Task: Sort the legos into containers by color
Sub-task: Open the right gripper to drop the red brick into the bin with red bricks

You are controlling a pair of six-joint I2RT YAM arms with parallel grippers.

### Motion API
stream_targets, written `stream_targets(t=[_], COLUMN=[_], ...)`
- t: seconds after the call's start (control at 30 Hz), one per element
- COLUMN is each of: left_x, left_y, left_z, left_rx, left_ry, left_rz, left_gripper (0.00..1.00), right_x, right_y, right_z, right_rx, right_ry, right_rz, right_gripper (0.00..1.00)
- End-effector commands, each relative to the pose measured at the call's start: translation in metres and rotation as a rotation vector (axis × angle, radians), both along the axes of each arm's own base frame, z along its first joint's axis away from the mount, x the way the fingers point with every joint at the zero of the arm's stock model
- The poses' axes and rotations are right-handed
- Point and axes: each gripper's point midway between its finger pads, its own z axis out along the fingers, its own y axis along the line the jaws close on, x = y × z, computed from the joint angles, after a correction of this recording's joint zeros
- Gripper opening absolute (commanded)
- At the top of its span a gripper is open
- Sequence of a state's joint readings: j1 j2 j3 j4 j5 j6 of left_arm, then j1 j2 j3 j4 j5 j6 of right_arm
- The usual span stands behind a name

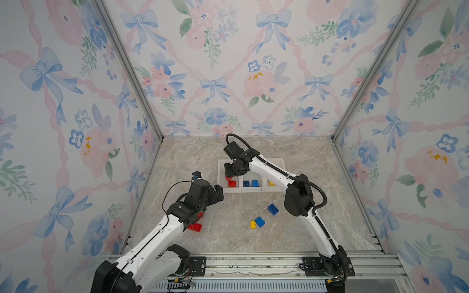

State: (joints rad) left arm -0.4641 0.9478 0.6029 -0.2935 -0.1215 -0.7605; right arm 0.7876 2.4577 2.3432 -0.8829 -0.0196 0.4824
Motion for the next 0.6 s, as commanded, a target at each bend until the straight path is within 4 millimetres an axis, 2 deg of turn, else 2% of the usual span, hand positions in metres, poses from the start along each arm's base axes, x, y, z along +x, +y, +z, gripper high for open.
stream_targets(t=[0.0, 0.3, 0.57], left_x=[-0.003, -0.003, -0.002], left_y=[0.003, 0.003, 0.003], left_z=[-0.004, -0.005, -0.004], left_rx=[0.006, 0.005, 0.007], left_ry=[0.012, 0.014, 0.013], left_rz=[0.004, 0.004, 0.003], left_gripper=[0.98, 0.98, 0.98], right_x=[0.000, -0.009, -0.033], right_y=[-0.002, -0.009, -0.029], right_z=[0.012, 0.039, 0.062], right_rx=[0.008, 0.027, 0.021], right_ry=[-0.003, -0.030, -0.039], right_rz=[0.008, 0.022, 0.061], right_gripper=[0.53, 0.55, 0.66])
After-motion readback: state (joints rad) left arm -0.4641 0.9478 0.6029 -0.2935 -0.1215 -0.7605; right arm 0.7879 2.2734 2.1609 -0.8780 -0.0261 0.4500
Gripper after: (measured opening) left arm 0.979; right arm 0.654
